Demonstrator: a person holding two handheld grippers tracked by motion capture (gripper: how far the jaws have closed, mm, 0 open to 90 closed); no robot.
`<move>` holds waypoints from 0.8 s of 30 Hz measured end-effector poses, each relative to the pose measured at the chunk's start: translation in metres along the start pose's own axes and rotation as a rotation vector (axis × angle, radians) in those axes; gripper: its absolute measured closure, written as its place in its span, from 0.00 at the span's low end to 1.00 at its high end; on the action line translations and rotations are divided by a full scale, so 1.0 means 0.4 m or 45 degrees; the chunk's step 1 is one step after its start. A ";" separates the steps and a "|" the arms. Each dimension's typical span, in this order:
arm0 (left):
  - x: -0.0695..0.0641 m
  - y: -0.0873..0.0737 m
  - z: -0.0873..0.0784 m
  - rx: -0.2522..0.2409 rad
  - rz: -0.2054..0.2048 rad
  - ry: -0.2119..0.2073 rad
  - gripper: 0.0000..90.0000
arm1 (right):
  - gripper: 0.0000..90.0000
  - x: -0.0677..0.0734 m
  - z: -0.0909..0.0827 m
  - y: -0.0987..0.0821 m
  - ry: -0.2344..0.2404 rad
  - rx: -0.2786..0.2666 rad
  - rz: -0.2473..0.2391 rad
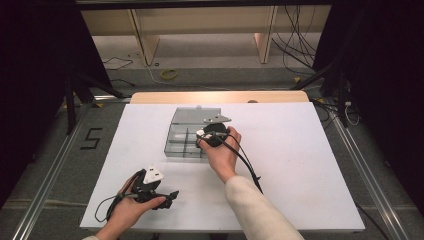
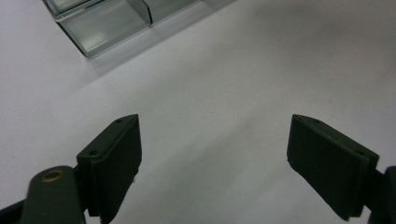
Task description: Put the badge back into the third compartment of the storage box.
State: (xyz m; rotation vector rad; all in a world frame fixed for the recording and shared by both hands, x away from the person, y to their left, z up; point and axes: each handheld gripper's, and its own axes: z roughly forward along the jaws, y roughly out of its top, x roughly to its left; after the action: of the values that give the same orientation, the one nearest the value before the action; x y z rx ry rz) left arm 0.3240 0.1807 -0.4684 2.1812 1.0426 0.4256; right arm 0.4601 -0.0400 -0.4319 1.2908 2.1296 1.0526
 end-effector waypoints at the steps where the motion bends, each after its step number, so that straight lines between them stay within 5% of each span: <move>1: 0.000 0.000 0.000 0.001 0.001 0.000 0.19 | 0.38 -0.001 0.004 0.002 0.000 0.005 0.003; 24: 0.001 0.000 0.002 0.002 0.000 -0.006 0.19 | 0.38 -0.024 0.068 0.017 -0.004 0.095 -0.013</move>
State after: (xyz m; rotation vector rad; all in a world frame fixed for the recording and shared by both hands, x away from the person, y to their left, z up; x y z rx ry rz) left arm 0.3249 0.1808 -0.4691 2.1826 1.0403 0.4195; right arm 0.4871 -0.0362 -0.4436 1.3134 2.1897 0.9747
